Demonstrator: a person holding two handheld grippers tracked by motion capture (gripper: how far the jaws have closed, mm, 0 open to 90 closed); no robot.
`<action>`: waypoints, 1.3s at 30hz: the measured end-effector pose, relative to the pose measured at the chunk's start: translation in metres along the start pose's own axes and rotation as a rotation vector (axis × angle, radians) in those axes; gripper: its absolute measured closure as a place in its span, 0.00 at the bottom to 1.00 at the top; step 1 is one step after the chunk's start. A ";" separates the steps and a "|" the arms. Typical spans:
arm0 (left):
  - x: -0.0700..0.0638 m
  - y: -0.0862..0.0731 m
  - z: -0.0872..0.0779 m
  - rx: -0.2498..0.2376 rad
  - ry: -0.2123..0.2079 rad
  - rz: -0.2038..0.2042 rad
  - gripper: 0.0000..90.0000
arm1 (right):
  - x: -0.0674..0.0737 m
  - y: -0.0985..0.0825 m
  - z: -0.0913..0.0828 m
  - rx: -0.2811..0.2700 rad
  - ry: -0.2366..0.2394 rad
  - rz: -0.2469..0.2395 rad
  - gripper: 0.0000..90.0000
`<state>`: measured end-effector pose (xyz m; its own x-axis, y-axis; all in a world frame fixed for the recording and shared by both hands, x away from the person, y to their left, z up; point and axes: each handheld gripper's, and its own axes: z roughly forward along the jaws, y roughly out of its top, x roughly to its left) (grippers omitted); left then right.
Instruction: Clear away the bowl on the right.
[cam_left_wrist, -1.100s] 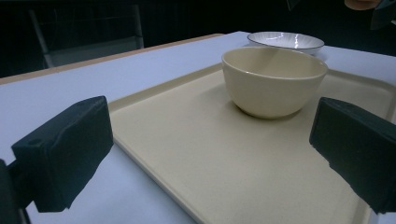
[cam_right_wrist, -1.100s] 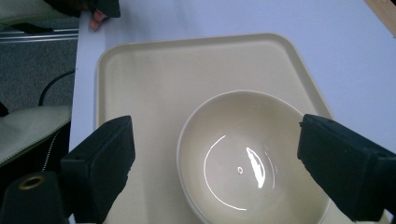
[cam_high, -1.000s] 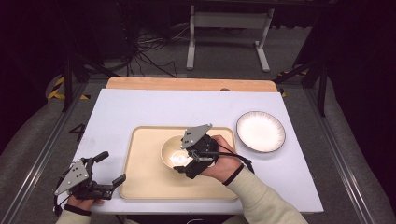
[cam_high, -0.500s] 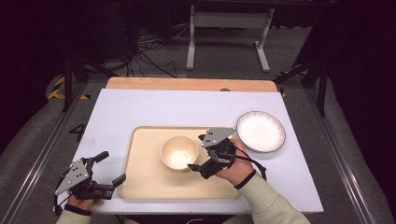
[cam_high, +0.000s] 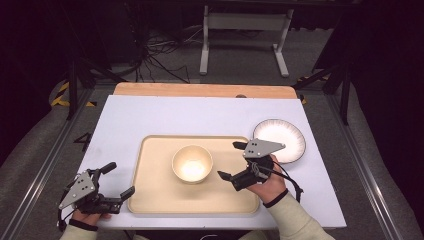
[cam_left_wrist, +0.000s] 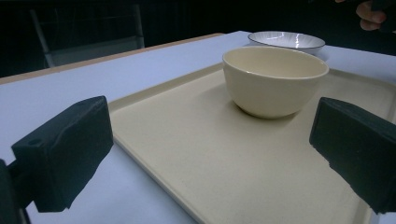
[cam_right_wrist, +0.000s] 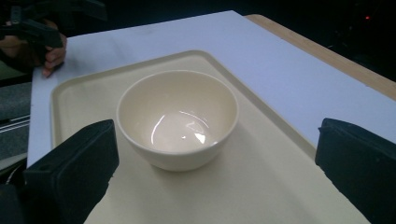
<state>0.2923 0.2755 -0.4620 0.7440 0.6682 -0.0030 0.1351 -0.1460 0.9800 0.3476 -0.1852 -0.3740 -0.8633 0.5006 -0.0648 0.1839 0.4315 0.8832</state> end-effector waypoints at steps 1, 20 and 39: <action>0.000 0.000 0.000 0.000 -0.001 0.002 0.00 | -0.002 -0.004 -0.004 -0.007 -0.012 0.009 0.00; 0.000 0.000 0.000 0.000 -0.001 0.000 0.00 | -0.013 -0.041 -0.038 -0.184 -0.132 0.028 0.00; 0.000 0.000 0.000 -0.001 -0.003 0.002 0.00 | -0.016 -0.074 -0.044 -0.319 -0.174 0.063 0.00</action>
<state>0.2920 0.2752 -0.4620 0.7459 0.6660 -0.0014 0.1330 -0.1468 0.9802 0.3267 -0.2583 -0.4178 -0.7571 0.6506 -0.0598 0.0546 0.1543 0.9865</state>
